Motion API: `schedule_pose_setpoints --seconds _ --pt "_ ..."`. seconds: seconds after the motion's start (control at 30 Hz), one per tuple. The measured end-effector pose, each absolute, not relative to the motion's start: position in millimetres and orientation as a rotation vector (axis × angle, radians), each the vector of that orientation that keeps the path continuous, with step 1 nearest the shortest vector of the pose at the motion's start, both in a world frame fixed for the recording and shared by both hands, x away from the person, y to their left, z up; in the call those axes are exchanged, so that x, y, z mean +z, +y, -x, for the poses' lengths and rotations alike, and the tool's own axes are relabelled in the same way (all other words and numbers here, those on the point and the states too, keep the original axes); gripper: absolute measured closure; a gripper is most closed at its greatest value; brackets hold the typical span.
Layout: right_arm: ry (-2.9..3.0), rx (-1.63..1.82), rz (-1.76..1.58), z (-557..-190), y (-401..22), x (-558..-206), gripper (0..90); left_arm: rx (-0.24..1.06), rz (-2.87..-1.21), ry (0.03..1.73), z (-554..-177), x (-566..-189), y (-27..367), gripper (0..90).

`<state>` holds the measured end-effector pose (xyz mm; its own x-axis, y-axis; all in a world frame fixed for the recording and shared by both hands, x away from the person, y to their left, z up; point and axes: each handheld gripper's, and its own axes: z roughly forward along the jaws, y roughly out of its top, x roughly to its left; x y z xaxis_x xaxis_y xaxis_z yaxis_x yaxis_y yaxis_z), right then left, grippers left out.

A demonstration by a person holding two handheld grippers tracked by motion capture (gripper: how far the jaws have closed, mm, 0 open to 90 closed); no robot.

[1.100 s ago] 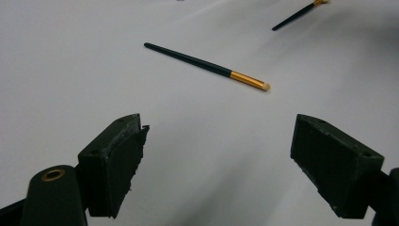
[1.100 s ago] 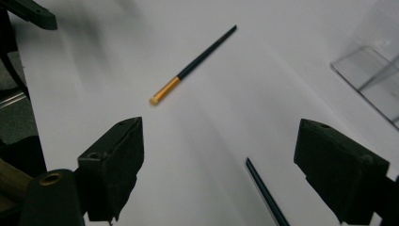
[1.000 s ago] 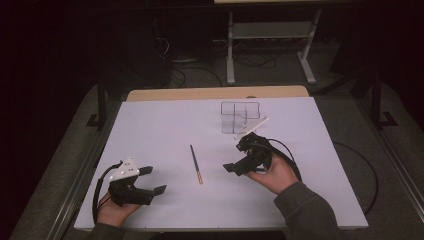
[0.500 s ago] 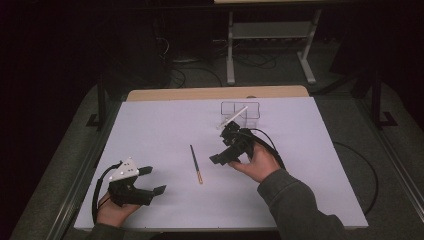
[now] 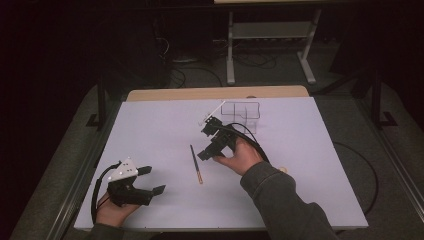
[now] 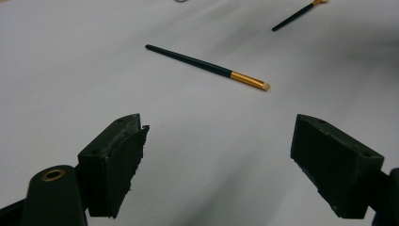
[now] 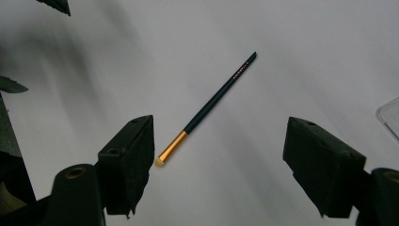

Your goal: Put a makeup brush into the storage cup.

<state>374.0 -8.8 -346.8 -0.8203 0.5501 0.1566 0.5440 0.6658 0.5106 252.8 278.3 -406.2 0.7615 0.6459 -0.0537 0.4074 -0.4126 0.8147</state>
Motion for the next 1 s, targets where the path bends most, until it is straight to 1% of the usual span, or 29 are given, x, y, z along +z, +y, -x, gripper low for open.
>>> schedule_pose_setpoints --seconds 0.43,0.67,1.0 --pt "2.885 0.812 -0.955 -375.1 11.8 -357.7 29.7 0.341 -2.056 0.786 -252.1 -406.1 278.5 16.9" --pt "2.904 0.790 -0.971 -374.0 18.3 -371.7 33.1 0.340 -2.054 0.790 -251.7 -406.0 279.1 16.8" --pt "2.931 0.785 -0.996 -373.3 23.2 -391.0 35.3 0.338 -2.055 0.791 -251.7 -406.1 279.3 16.9"
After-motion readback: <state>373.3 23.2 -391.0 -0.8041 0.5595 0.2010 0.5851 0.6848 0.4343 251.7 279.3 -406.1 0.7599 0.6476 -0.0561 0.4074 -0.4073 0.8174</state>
